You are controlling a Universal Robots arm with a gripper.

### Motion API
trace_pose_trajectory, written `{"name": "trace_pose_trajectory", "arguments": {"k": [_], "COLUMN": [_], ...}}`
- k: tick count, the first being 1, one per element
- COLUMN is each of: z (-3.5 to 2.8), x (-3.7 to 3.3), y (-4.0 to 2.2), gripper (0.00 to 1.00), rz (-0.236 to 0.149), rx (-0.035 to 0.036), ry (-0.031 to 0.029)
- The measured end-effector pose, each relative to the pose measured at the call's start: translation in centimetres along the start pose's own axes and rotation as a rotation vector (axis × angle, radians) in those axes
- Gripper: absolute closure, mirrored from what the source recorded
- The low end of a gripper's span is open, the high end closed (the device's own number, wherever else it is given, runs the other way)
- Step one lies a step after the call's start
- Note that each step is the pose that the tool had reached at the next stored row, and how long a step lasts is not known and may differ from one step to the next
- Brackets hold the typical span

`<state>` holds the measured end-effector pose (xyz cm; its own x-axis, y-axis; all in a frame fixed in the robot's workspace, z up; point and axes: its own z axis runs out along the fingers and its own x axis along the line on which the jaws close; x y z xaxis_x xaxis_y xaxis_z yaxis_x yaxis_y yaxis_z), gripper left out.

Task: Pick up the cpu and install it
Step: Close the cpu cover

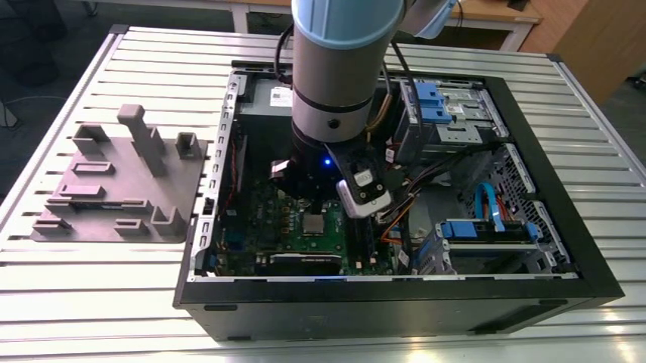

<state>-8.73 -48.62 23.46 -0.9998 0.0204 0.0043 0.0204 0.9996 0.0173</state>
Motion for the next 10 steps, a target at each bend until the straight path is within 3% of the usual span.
{"name": "trace_pose_trajectory", "arguments": {"k": [10], "z": [-0.03], "x": [0.00], "y": [0.00], "gripper": [0.90], "rz": [-0.008], "rx": [0.0000], "ry": [0.0001]}}
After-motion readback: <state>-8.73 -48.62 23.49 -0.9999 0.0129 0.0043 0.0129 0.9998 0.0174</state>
